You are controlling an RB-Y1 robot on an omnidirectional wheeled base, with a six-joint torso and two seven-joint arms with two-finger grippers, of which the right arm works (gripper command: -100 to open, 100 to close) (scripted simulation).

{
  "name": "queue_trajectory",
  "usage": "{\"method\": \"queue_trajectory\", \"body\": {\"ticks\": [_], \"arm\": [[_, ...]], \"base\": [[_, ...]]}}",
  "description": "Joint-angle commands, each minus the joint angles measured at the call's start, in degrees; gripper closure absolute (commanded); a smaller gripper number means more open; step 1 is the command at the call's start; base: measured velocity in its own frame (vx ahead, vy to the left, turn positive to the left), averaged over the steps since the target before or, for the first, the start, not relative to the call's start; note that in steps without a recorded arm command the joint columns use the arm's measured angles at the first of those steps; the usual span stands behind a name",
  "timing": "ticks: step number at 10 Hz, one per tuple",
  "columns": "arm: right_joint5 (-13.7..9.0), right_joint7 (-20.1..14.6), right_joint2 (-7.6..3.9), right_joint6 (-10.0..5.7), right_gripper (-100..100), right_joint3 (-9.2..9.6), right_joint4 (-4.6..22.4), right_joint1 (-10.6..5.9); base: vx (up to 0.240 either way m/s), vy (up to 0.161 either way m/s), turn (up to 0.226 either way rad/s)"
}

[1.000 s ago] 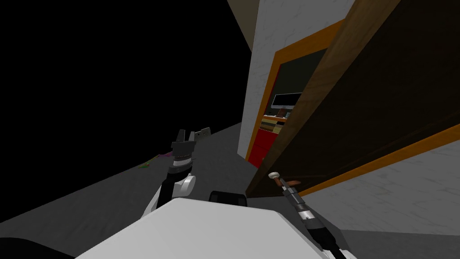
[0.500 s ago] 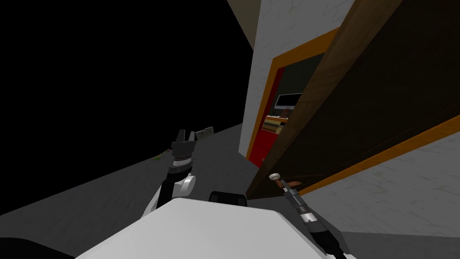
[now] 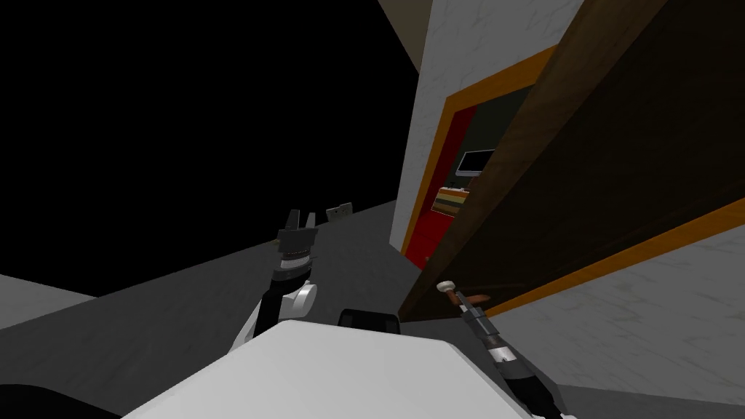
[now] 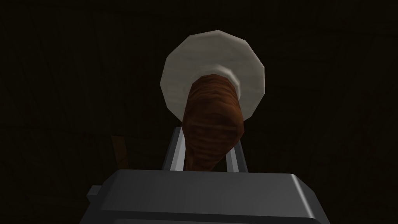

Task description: Pull the door open

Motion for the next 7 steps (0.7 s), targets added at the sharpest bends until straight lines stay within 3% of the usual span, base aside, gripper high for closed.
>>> {"method": "queue_trajectory", "body": {"ticks": [1, 4, 7], "arm": [[-0.1, 0.0, -0.26, -0.68, 100, 0.04, 0.6, -0.03], [-0.3, -0.1, -0.49, -1.72, 100, 0.29, 1.5, -0.12], [-0.2, -0.2, -0.32, -1.93, 100, 0.6, 1.4, -0.02]], "base": [[-0.142, -0.09, 0.155], [-0.215, -0.086, 0.177], [-0.166, -0.054, 0.095]]}}
